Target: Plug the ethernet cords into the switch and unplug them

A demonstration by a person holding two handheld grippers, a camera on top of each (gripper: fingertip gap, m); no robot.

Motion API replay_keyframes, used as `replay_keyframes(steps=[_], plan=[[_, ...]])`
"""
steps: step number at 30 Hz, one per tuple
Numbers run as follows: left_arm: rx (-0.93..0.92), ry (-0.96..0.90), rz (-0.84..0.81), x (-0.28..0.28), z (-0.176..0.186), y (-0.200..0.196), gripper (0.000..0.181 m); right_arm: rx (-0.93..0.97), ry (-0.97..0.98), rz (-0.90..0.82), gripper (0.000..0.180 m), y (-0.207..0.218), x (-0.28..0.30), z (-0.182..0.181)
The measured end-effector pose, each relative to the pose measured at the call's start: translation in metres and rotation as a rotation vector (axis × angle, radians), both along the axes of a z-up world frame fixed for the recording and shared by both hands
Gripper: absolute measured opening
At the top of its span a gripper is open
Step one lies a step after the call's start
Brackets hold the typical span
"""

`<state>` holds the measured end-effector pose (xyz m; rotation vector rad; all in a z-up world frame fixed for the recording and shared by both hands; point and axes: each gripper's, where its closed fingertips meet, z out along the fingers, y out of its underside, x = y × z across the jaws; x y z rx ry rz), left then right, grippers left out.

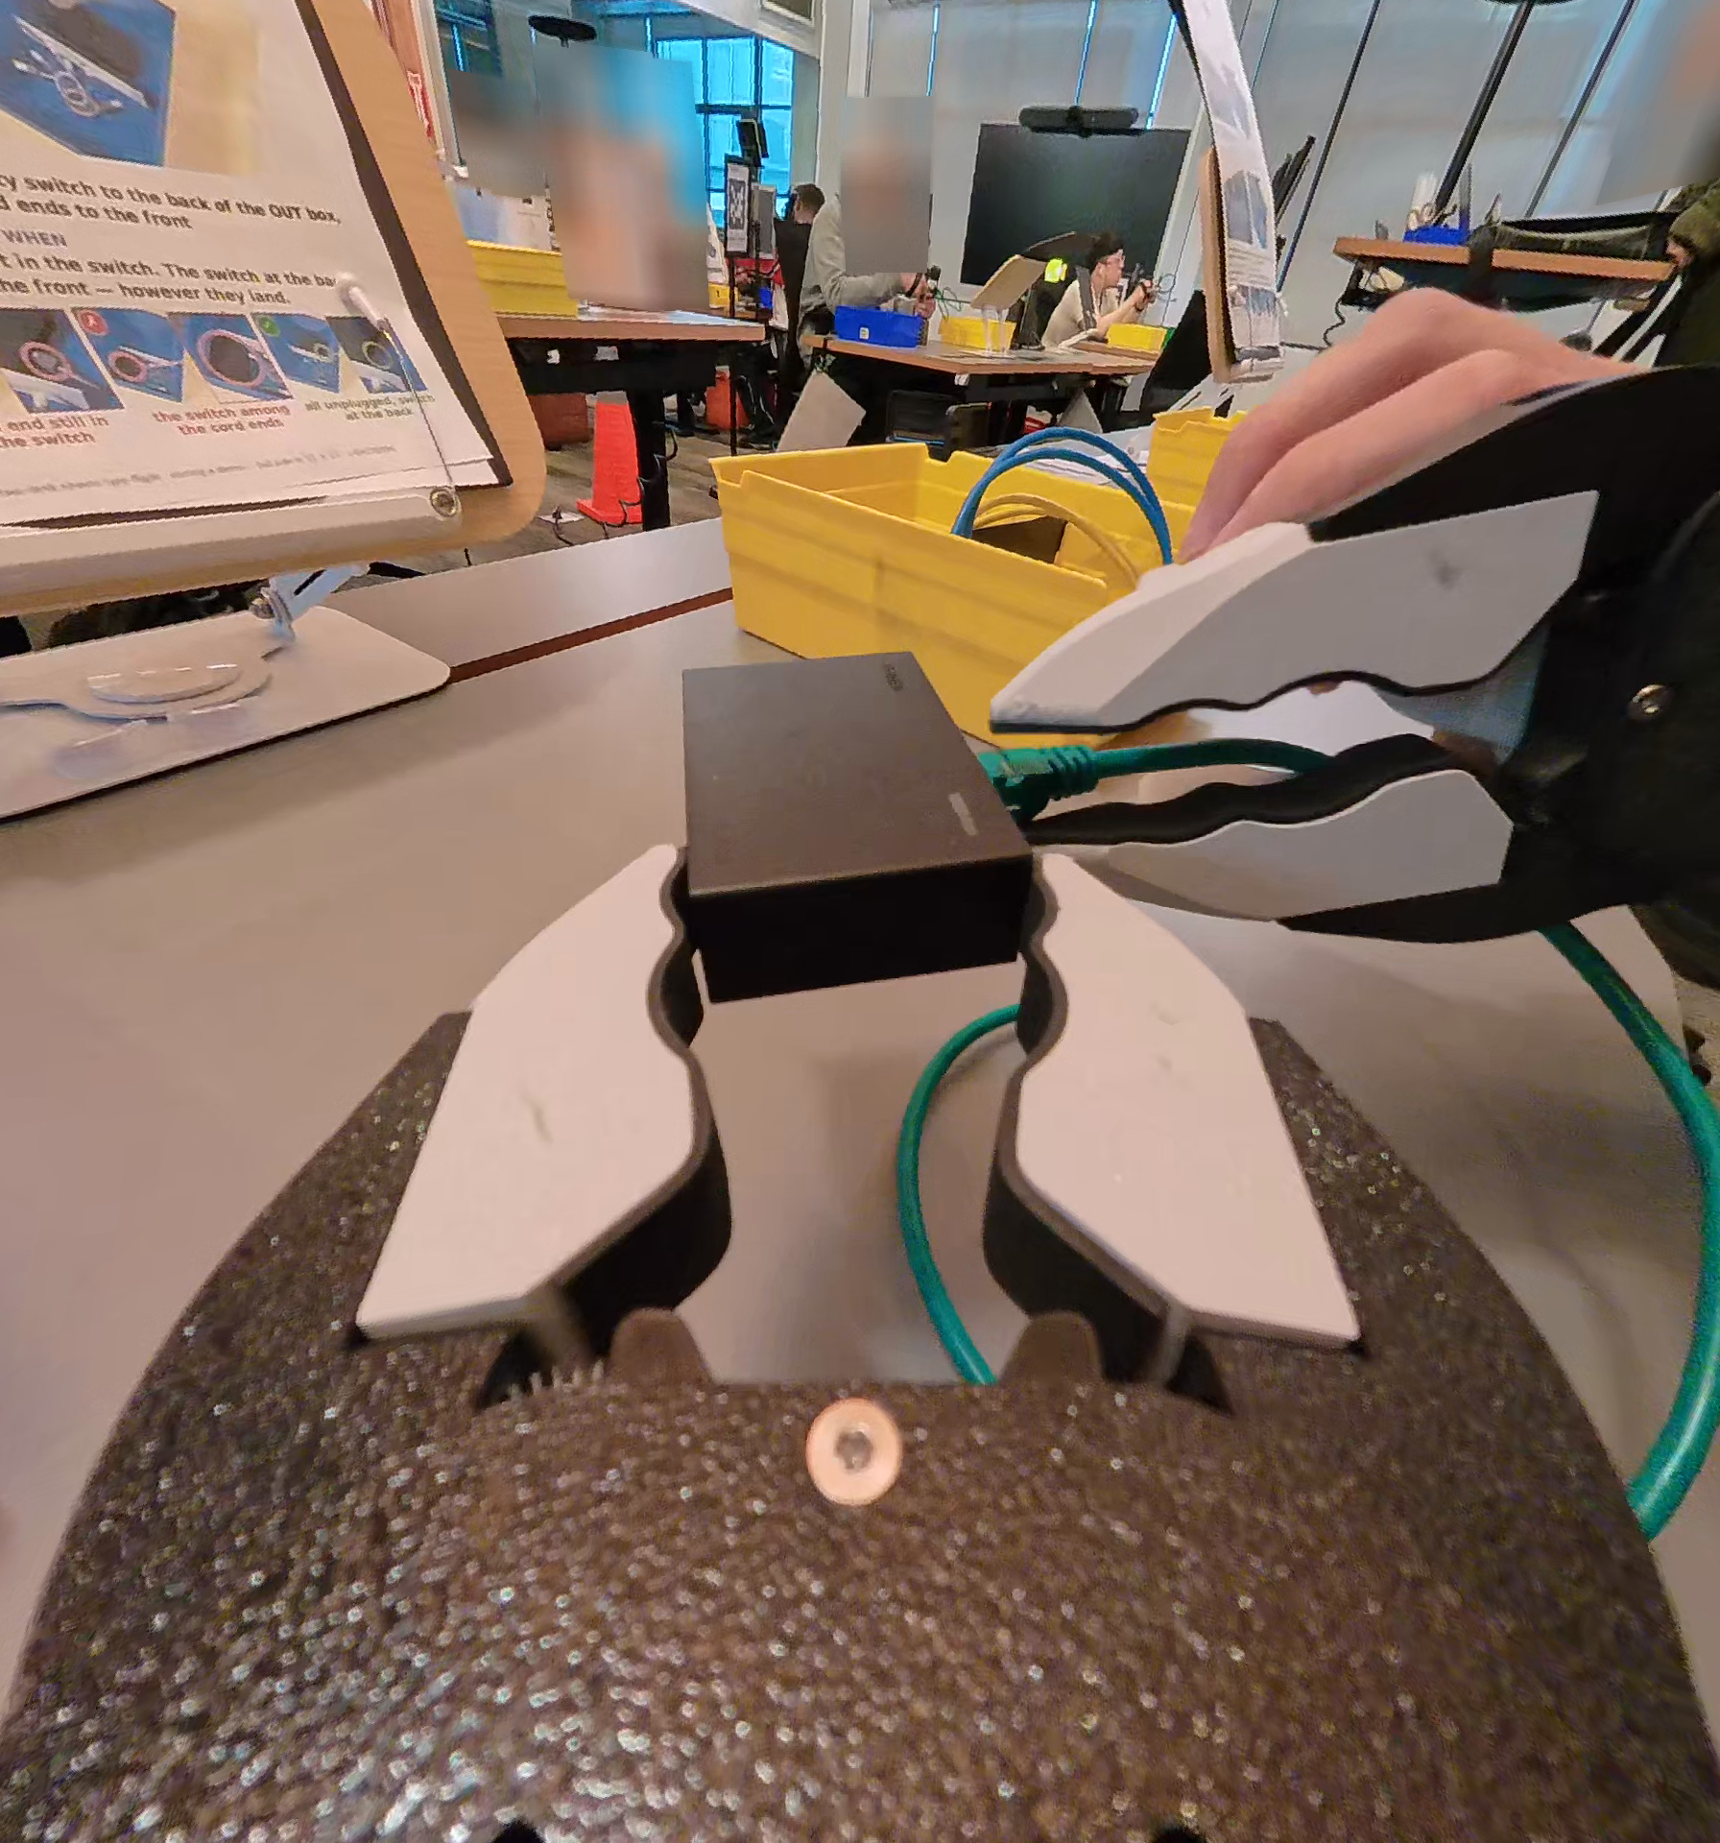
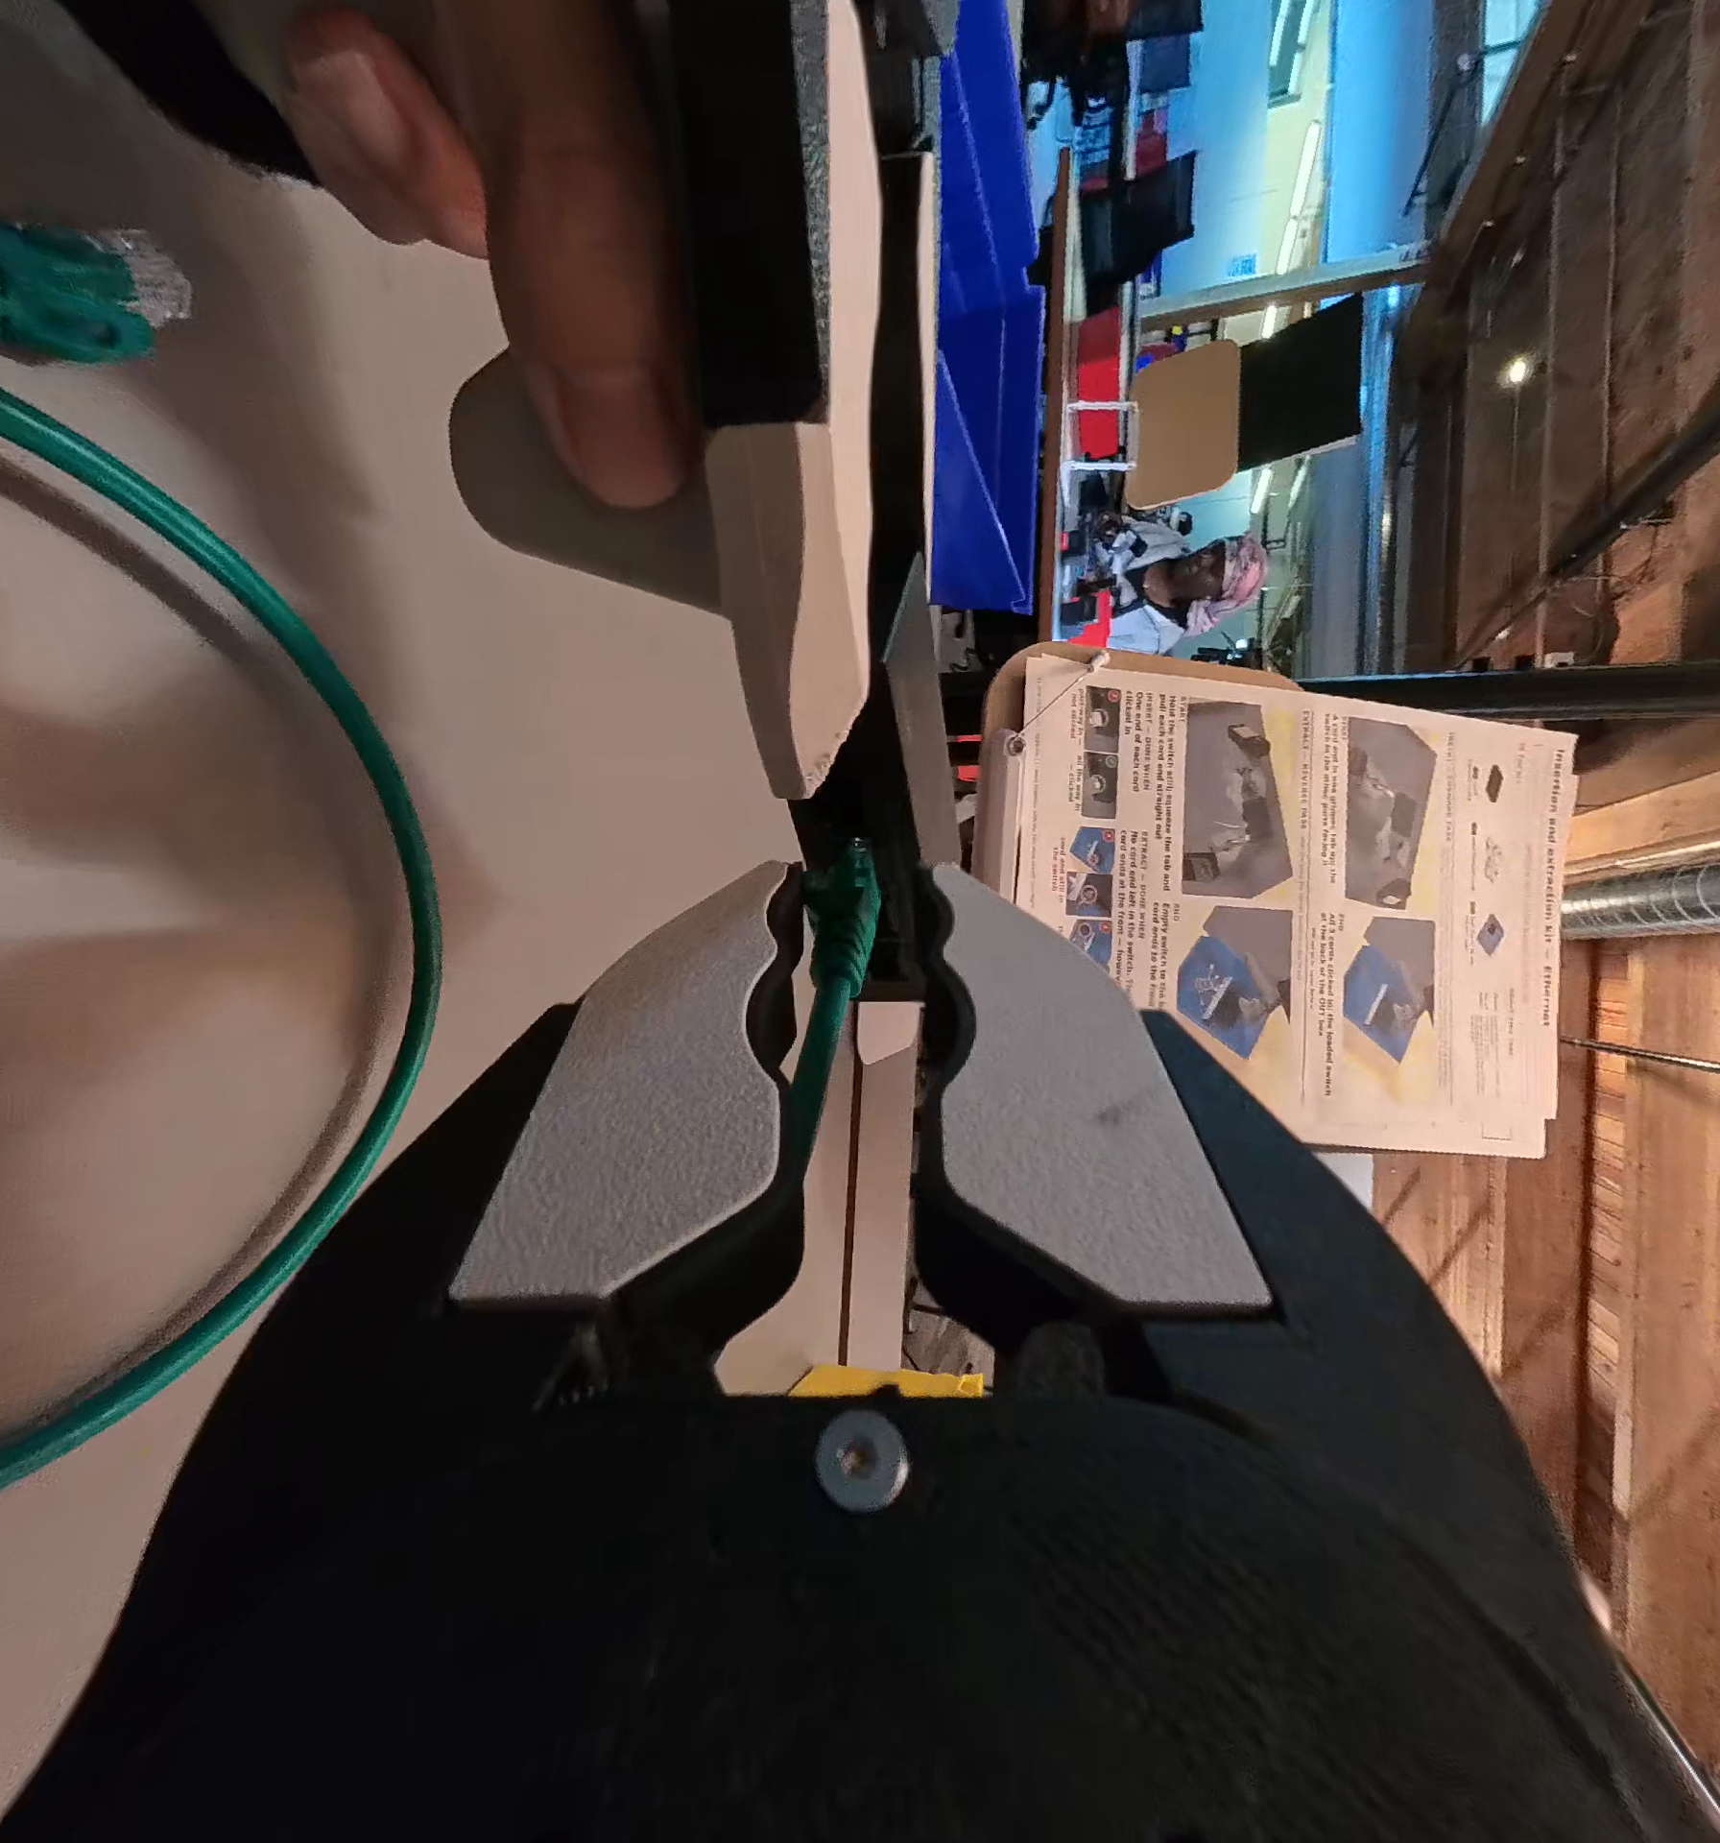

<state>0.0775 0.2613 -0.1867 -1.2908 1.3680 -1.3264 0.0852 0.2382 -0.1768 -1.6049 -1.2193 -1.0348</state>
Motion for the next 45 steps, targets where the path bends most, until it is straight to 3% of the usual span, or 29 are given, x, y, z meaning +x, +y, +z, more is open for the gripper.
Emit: replay_keyframes(steps=[6,31,38,45], plan=[[-0.002,0.01,-0.006,0.0,0.0,0.0,0.061,-0.086,-0.072,-0.014,0.019,0.0,0.005,-0.008],[-0.093,0.083,0.008,-0.001,-0.008,0.009,0.061,-0.027,-0.161,-0.073,0.014,0.014,0.007,-0.012],[-0.108,0.104,0.047,0.001,-0.014,0.01,0.061,-0.079,-0.31,-0.119,0.013,0.016,0.013,-0.016],[-0.121,0.09,0.133,0.001,-0.01,0.018,0.061,-0.074,-0.259,-0.176,0.014,0.024,0.016,-0.013]])
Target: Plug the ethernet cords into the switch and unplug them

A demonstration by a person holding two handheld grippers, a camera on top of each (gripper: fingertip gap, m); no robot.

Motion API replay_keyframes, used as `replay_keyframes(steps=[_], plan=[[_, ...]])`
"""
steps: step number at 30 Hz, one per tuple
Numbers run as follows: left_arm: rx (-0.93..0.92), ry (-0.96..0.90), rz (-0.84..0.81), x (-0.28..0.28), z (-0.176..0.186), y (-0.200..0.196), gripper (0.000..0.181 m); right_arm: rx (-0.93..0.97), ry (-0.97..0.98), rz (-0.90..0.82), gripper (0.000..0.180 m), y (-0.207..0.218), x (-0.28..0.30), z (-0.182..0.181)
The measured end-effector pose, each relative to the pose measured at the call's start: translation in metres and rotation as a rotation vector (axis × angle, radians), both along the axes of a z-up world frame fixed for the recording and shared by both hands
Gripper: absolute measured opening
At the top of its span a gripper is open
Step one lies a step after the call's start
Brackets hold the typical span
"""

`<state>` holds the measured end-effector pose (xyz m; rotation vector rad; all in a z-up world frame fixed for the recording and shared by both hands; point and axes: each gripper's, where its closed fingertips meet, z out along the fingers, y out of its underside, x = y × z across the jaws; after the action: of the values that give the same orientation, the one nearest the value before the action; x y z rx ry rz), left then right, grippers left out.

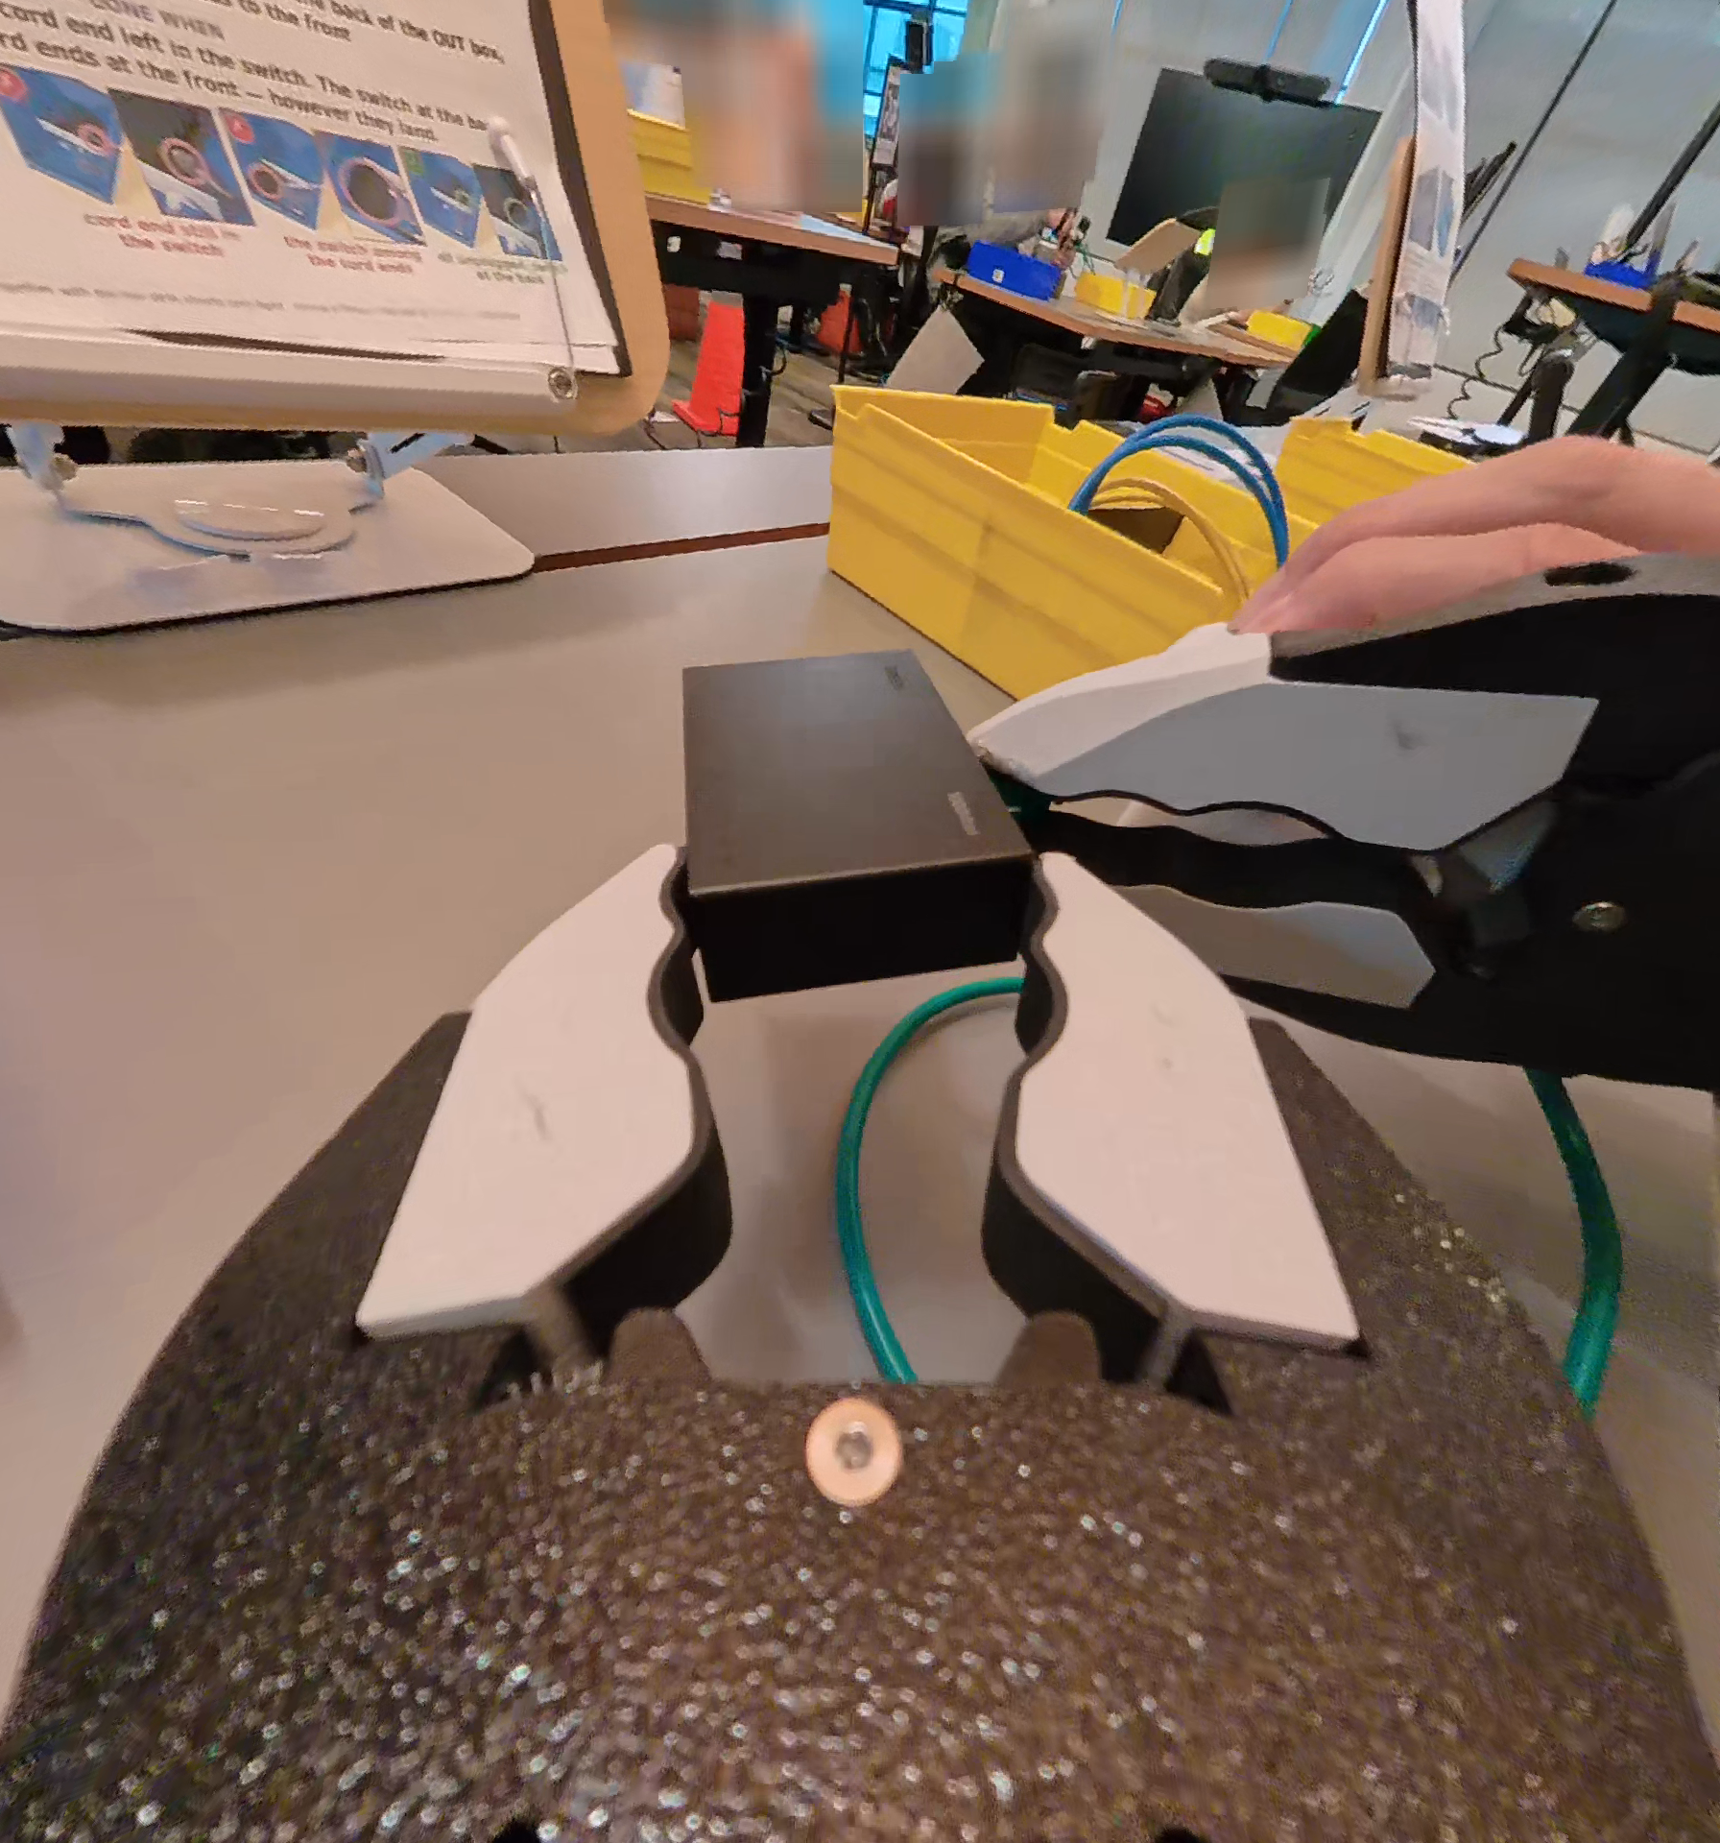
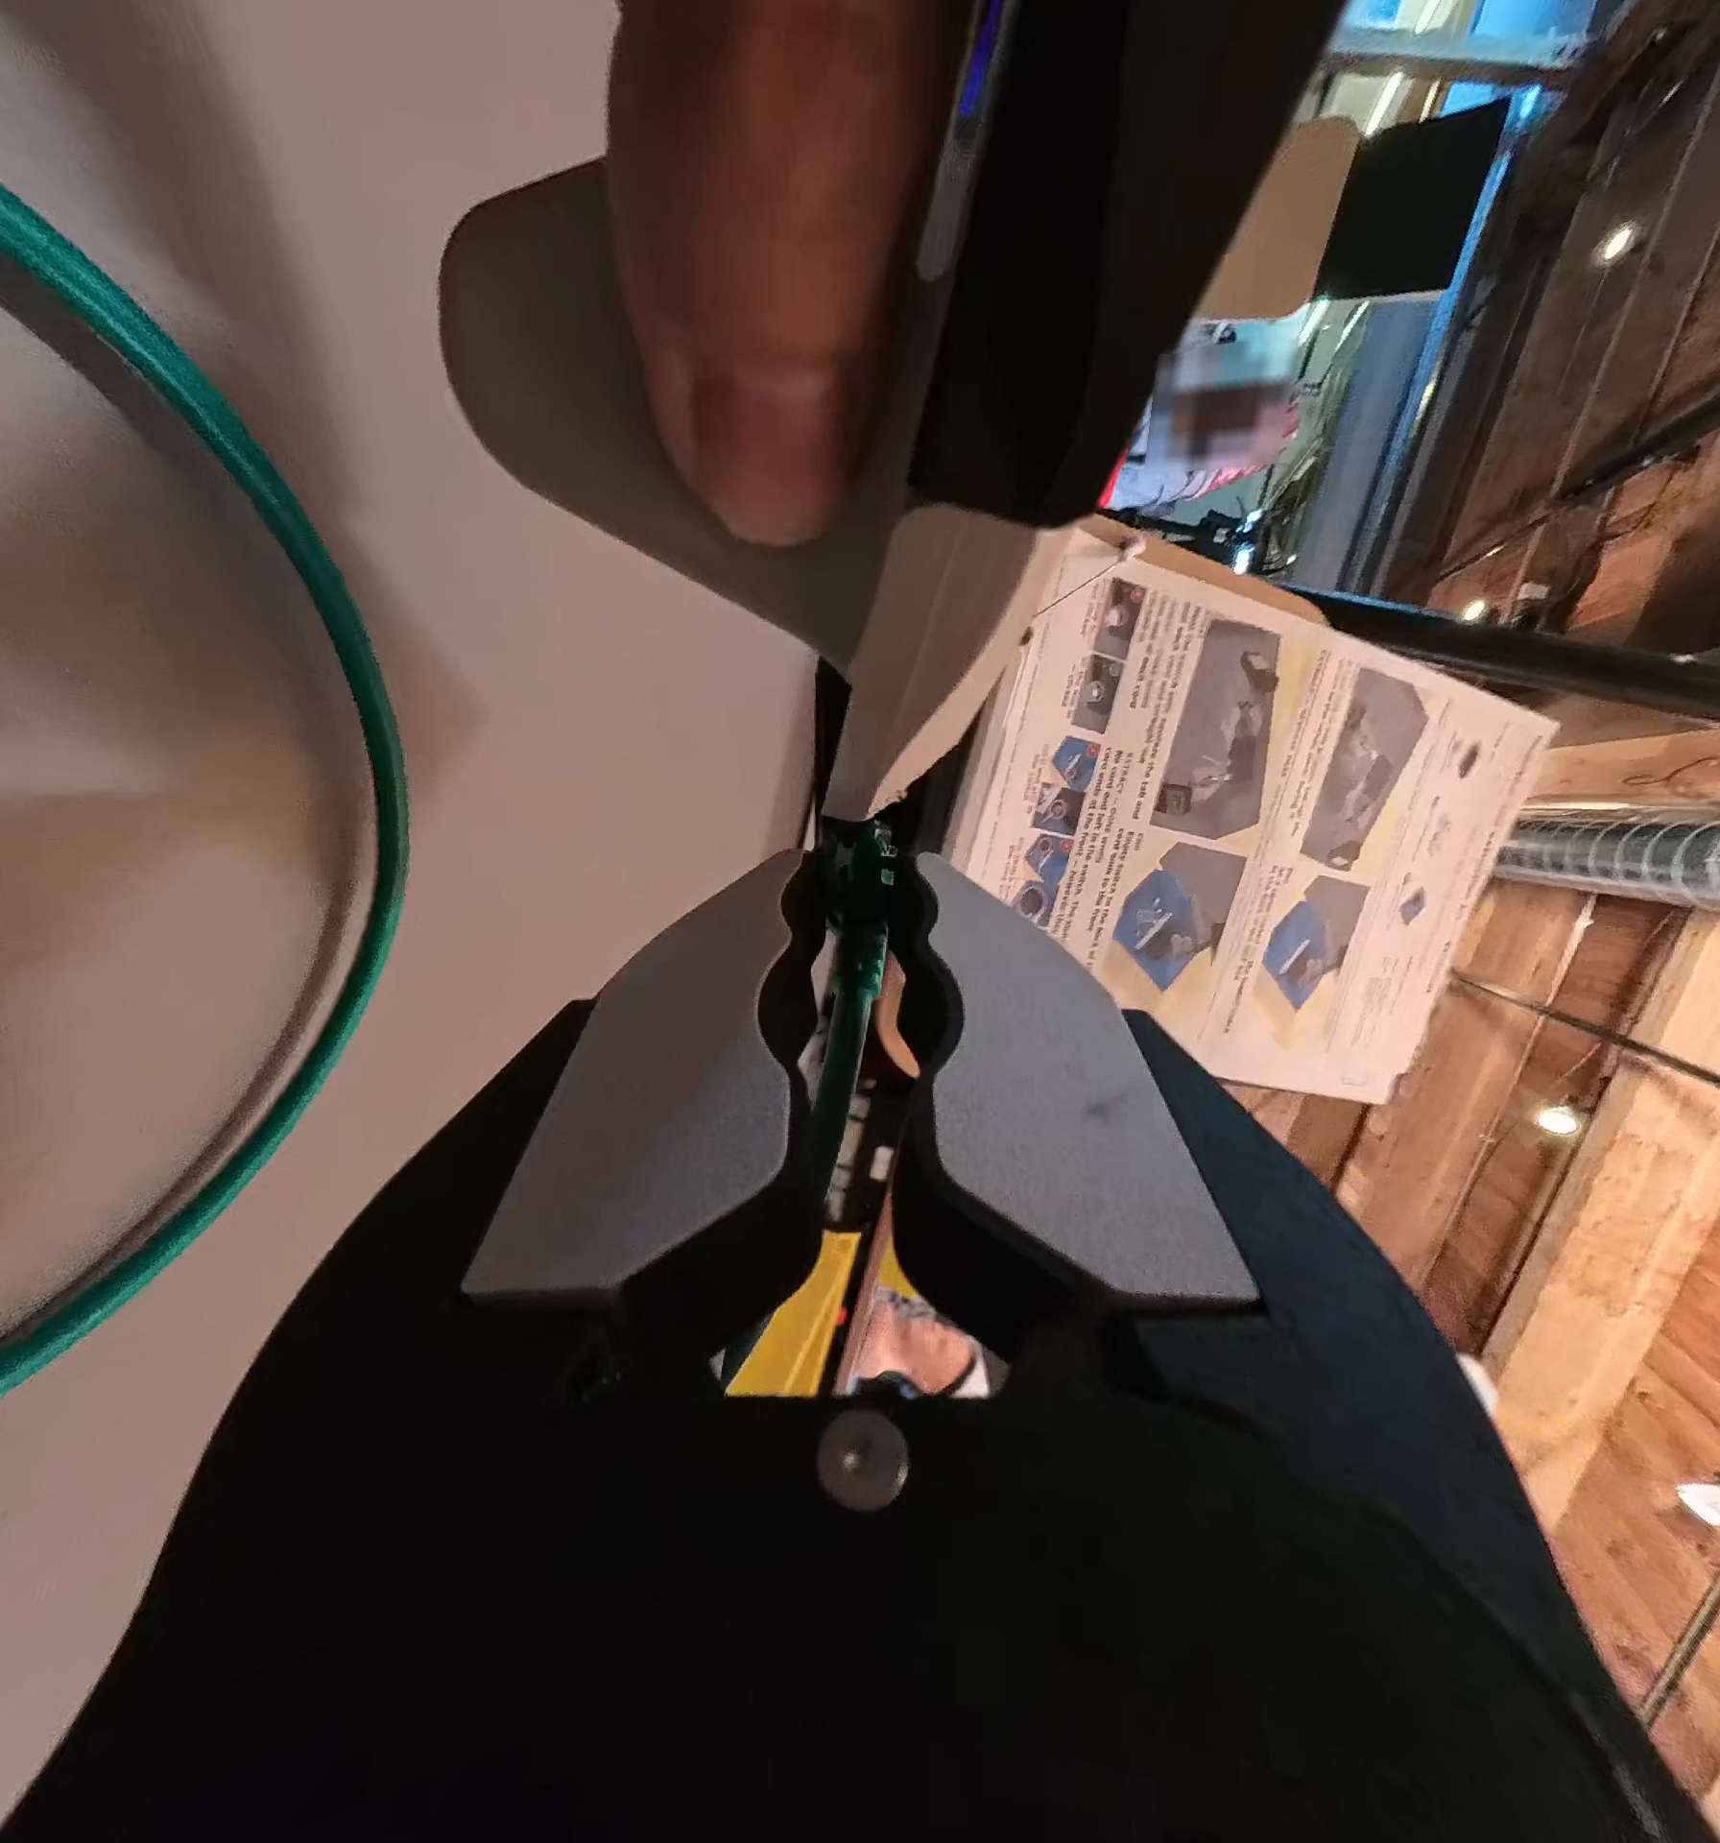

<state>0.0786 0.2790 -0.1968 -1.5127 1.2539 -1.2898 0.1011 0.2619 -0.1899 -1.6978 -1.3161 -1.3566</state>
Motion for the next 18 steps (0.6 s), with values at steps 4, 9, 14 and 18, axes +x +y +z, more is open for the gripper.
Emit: replay_keyframes(steps=[4,9,14,18], plan=[[-0.025,0.0,0.023,-0.0002,-0.0028,0.0044,0.061,-0.003,0.021,-0.046,0.014,0.0054,0.0007,-0.0033],[-0.096,-0.012,0.003,0.0004,-0.0058,0.0027,0.061,-0.074,-0.062,-0.036,0.014,0.0041,0.0009,-0.0046],[-0.125,-0.043,0.013,0.0018,-0.0031,0.002,0.061,-0.106,-0.091,-0.033,0.013,0.0028,0.0024,-0.0009],[-0.215,-0.059,-0.002,0.0019,-0.005,0.0022,0.061,-0.122,-0.12,-0.047,0.014,0.004,0.0028,-0.0005]])
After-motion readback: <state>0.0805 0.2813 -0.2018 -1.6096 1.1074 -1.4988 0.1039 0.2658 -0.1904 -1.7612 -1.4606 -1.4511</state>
